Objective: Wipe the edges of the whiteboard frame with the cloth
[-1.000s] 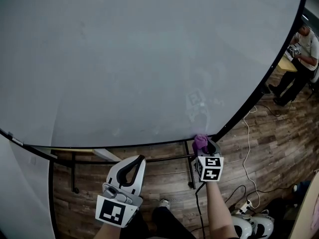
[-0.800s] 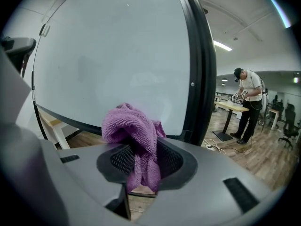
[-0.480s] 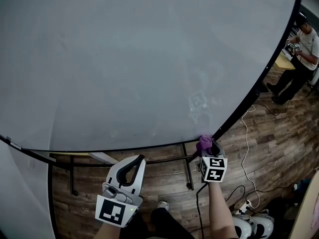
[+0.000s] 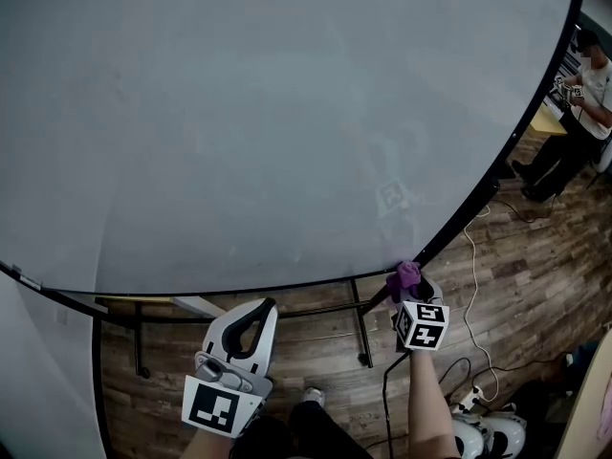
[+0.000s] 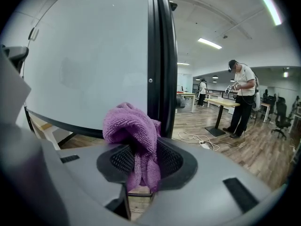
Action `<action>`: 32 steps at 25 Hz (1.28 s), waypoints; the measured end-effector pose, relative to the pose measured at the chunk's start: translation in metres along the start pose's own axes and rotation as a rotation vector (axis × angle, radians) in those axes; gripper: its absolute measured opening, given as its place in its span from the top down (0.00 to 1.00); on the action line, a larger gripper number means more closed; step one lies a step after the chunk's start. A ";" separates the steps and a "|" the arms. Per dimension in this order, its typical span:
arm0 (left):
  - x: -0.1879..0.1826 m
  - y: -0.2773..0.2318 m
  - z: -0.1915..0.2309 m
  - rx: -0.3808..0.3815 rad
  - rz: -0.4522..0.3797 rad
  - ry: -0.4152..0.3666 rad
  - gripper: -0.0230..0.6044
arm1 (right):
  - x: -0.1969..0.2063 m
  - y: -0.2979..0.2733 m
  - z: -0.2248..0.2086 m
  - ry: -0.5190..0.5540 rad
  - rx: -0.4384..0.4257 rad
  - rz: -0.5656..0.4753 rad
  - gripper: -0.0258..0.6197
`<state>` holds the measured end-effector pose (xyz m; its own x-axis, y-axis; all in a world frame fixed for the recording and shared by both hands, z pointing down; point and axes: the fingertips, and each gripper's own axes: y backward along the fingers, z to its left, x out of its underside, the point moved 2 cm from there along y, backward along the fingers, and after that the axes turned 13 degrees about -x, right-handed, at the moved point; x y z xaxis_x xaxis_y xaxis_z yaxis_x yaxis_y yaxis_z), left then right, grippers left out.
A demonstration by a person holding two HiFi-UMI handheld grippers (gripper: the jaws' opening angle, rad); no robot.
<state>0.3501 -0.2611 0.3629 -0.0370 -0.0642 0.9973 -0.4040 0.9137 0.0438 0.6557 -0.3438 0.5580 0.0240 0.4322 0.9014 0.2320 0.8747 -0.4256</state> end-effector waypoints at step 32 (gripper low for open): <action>-0.030 0.163 0.071 -0.146 -0.070 0.000 0.93 | -0.014 0.136 0.139 -0.003 -0.035 -0.161 0.80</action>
<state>0.2208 -0.1384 0.3363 -0.0136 -0.1304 0.9914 -0.2683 0.9556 0.1220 0.5516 -0.2002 0.4761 -0.0195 0.2878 0.9575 0.2667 0.9245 -0.2724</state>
